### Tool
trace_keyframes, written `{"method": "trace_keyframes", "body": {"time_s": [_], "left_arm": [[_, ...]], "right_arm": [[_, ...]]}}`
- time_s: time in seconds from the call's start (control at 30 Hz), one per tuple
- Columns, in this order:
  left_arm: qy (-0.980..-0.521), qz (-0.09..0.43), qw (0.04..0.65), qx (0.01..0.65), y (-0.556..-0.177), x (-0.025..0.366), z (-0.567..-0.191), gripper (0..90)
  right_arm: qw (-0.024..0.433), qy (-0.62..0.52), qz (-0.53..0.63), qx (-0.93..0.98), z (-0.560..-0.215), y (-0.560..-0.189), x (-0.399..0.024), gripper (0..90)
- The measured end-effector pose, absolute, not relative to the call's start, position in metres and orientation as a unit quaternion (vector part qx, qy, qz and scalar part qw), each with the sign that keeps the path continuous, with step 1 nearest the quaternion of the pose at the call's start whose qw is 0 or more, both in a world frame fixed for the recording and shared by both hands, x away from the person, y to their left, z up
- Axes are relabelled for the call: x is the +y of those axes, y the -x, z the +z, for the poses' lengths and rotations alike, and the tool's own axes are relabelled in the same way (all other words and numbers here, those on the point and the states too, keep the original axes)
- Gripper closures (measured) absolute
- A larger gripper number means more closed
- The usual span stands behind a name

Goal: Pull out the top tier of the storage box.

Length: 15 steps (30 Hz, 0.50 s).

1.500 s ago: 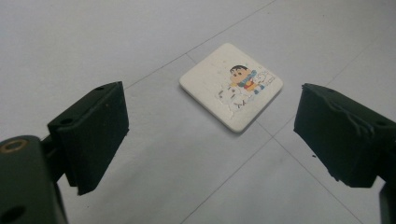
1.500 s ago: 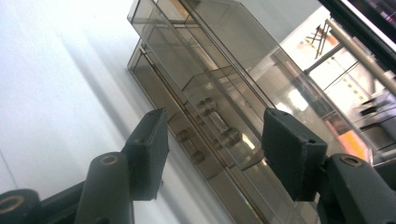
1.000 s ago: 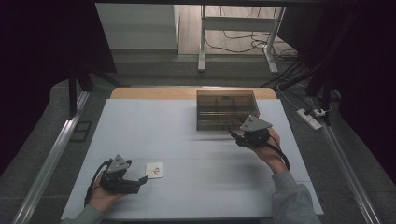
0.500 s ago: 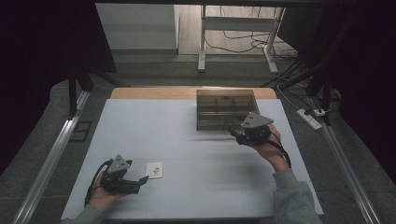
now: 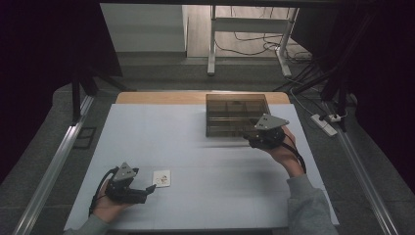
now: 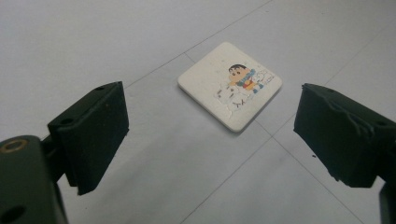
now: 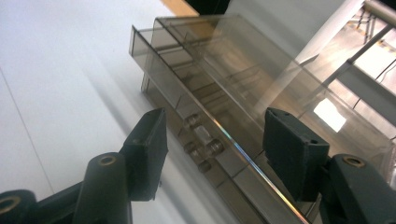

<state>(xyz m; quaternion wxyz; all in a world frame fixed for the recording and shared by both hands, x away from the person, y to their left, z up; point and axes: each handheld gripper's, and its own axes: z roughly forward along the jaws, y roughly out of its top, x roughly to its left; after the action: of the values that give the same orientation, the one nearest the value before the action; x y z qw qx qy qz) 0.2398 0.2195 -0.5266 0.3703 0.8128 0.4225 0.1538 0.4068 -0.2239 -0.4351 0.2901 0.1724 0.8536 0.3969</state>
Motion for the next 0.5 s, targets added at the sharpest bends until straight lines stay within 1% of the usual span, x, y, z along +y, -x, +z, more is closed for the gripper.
{"method": "trace_keyframes", "body": {"time_s": [0.2, 0.5], "left_arm": [[-0.814, 0.153, 0.370, 0.421, -0.240, 0.219, -0.527, 10.3], [-0.814, 0.153, 0.369, 0.422, -0.240, 0.219, -0.527, 10.3]], "right_arm": [[0.292, -0.165, 0.404, 0.851, -0.428, -0.412, -0.219, 41.2], [0.268, -0.151, 0.393, 0.867, -0.430, -0.424, -0.209, 41.9]]}}
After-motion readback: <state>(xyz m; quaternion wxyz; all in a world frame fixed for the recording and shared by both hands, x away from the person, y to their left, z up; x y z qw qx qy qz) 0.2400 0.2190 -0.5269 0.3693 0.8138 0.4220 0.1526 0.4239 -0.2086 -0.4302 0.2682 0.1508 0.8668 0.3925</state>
